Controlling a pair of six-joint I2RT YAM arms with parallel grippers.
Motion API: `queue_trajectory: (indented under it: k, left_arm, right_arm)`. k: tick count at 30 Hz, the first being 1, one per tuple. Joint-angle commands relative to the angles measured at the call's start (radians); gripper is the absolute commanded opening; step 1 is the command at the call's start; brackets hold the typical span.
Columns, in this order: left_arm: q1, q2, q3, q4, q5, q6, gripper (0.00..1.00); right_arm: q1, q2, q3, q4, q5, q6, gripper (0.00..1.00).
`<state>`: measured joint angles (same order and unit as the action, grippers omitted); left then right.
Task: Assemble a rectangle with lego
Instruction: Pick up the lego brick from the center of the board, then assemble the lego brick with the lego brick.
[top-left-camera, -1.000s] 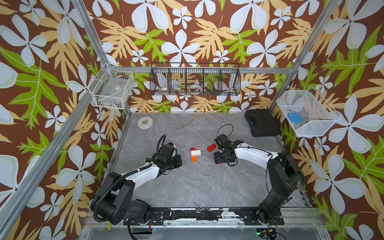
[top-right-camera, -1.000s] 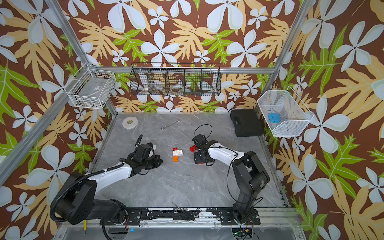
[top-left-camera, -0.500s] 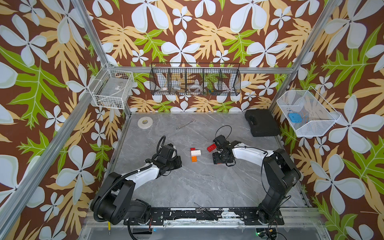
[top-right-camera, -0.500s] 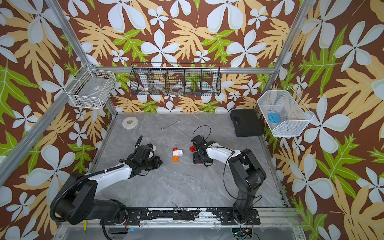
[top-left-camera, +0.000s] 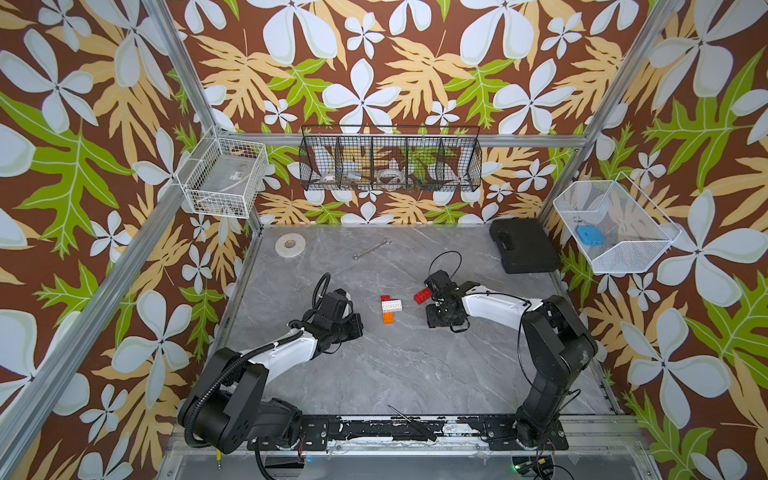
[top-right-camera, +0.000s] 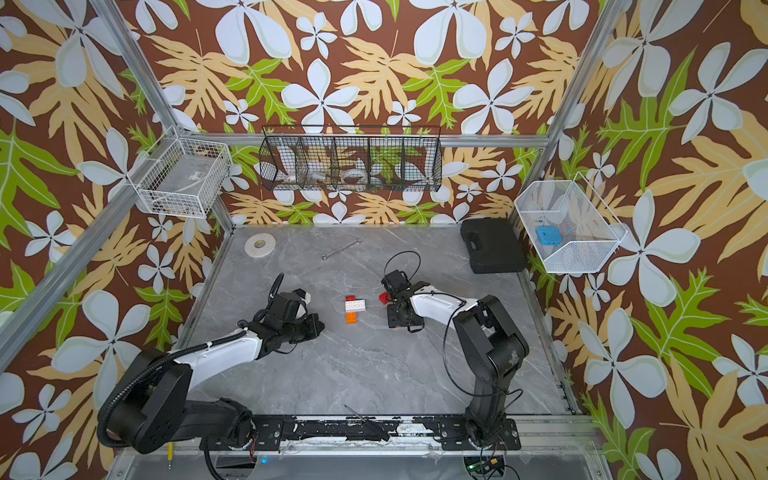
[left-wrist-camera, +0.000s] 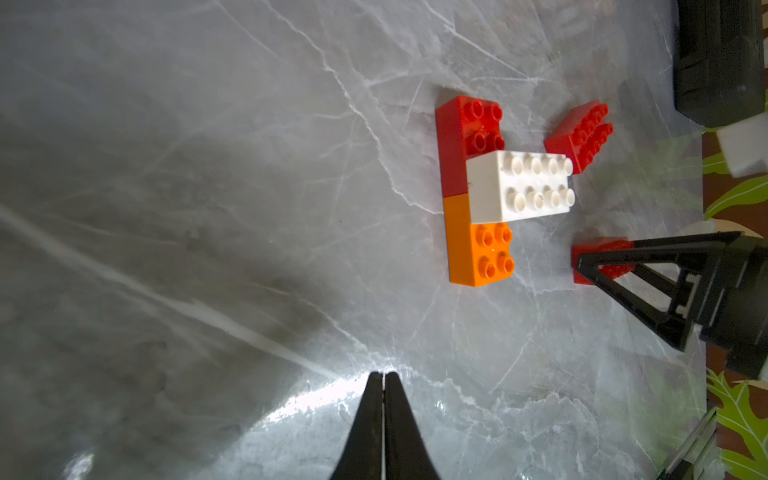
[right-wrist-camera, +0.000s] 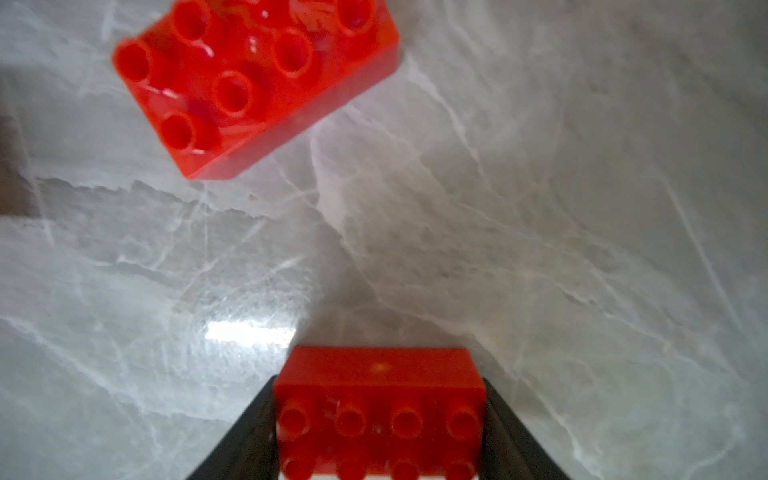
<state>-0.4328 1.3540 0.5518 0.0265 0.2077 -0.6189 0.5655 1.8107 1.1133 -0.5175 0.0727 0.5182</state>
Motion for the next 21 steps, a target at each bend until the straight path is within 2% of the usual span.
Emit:
queue_trajectory:
  k: [1,4,10,15,21]
  left_arm:
    - [0.000,-0.013,-0.004,0.000,-0.010,0.019,0.08]
    - [0.000,-0.024,-0.005,-0.009,-0.014,0.021,0.08]
    - [0.000,-0.052,-0.005,-0.020,-0.030,0.024,0.08]
    - [0.000,-0.080,-0.008,-0.046,-0.078,0.035,0.08]
    - [0.000,-0.129,-0.013,-0.091,-0.152,0.054,0.08]
  right_arm:
    - [0.006,-0.001,0.014,-0.022,0.024,-0.009,0.54]
    - [0.022,-0.006,0.048,-0.059,0.026,-0.019,0.51]
    - [0.079,0.013,0.216,-0.195,-0.003,-0.040,0.51]
    - [0.113,0.032,0.270,-0.198,-0.106,0.029,0.51]
    - [0.182,0.113,0.370,-0.218,-0.126,0.073,0.51]
